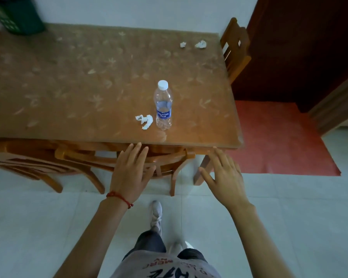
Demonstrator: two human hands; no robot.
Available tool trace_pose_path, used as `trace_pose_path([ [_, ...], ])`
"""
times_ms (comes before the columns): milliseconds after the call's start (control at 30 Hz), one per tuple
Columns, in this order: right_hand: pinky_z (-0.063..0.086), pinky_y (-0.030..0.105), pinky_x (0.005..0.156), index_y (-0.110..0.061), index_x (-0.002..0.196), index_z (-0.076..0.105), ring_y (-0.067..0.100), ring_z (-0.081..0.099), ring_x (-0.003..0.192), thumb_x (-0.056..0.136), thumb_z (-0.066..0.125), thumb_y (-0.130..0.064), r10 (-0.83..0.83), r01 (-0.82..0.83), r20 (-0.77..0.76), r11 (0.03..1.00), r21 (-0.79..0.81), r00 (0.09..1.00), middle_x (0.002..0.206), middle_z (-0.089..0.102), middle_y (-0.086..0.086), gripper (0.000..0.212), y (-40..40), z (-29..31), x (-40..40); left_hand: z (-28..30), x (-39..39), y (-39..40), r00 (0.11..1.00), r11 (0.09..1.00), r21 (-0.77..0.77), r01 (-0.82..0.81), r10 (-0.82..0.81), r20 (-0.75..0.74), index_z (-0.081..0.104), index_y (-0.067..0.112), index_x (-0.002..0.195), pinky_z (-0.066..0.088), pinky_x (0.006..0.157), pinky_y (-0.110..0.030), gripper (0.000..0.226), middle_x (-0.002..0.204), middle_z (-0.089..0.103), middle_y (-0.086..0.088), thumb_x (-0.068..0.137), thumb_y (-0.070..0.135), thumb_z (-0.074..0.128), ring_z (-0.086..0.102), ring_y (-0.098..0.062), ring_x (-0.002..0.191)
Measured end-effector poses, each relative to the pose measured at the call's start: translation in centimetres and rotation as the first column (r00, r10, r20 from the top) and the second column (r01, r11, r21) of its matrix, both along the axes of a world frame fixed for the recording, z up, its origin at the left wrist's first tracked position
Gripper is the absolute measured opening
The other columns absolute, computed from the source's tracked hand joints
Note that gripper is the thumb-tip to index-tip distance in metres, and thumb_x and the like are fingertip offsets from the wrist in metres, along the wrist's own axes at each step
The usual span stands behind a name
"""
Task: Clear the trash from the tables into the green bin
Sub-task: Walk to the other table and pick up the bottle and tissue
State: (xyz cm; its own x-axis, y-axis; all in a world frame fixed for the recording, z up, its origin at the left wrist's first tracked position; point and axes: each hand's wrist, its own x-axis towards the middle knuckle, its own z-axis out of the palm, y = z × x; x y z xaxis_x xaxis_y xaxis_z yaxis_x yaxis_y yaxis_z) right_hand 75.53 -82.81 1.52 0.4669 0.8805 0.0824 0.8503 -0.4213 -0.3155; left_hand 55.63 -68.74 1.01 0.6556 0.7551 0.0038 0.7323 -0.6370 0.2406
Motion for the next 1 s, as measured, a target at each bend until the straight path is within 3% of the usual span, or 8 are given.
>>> trace_pose_path([
  [300, 0.04, 0.047, 0.099, -0.01, 0.126, 0.051, 0.031, 0.049, 0.122, 0.088, 0.033, -0.052, -0.026, 0.026, 0.002, 0.998, 0.053, 1.0, 0.135, 0.051, 0.012, 0.06, 9.8, 0.0, 3.3, -0.4, 3.5, 9.9, 0.999, 0.999, 0.005, 0.038, -0.038, 0.034, 0.048, 0.004, 0.126, 0.036, 0.098, -0.052, 0.071, 0.131, 0.052, -0.02, 0.093, 0.055, 0.011, 0.047, -0.04, 0.123],
  [467, 0.034, 0.042, 0.104, -0.016, 0.133, 0.045, 0.025, 0.043, 0.128, 0.088, 0.032, -0.058, -0.016, 0.018, -0.025, 0.999, 0.051, 1.0, 0.141, 0.044, 0.006, 0.063, 15.2, 0.0, 4.3, -0.9, 4.5, 15.1, 0.998, 0.999, -0.027, 0.047, -0.046, 0.039, 0.05, 0.007, 0.127, 0.035, 0.099, -0.051, 0.066, 0.13, 0.053, -0.019, 0.093, 0.052, 0.014, 0.047, -0.039, 0.123],
  [633, 0.034, 0.043, 0.108, -0.022, 0.138, 0.036, 0.019, 0.036, 0.132, 0.083, 0.049, -0.057, -0.032, 0.047, -0.237, 0.997, 0.058, 0.971, 0.146, 0.038, 0.0, 0.067, 19.0, -0.2, 4.6, -1.8, 5.2, 18.1, 1.0, 0.996, -0.09, 0.023, -0.021, 0.016, 0.047, 0.009, 0.132, 0.028, 0.107, -0.048, 0.066, 0.14, 0.044, -0.017, 0.086, 0.049, 0.022, 0.035, -0.035, 0.133],
  [833, 0.039, 0.037, 0.103, -0.026, 0.141, 0.028, 0.014, 0.04, 0.128, 0.072, 0.074, -0.039, -0.024, 0.118, -0.626, 0.987, 0.109, 0.779, 0.143, 0.039, -0.004, 0.085, 22.8, -1.1, 4.6, -2.3, 5.4, 19.5, 0.998, 0.991, -0.129, -0.042, 0.047, 0.034, 0.046, 0.007, 0.13, 0.025, 0.107, -0.048, 0.064, 0.14, 0.044, -0.018, 0.086, 0.048, 0.026, 0.035, -0.036, 0.133],
  [1000, 0.037, 0.033, 0.103, -0.026, 0.141, 0.027, 0.011, 0.04, 0.129, 0.067, 0.079, -0.034, 0.005, 0.124, -0.727, 0.985, 0.124, 0.686, 0.143, 0.04, -0.006, 0.091, 25.0, -2.0, 4.7, -2.6, 5.1, 20.0, 0.995, 0.987, -0.136, -0.086, 0.092, 0.038, 0.043, 0.009, 0.132, 0.024, 0.107, -0.047, 0.066, 0.142, 0.042, -0.017, 0.085, 0.051, 0.024, 0.032, -0.035, 0.134],
])
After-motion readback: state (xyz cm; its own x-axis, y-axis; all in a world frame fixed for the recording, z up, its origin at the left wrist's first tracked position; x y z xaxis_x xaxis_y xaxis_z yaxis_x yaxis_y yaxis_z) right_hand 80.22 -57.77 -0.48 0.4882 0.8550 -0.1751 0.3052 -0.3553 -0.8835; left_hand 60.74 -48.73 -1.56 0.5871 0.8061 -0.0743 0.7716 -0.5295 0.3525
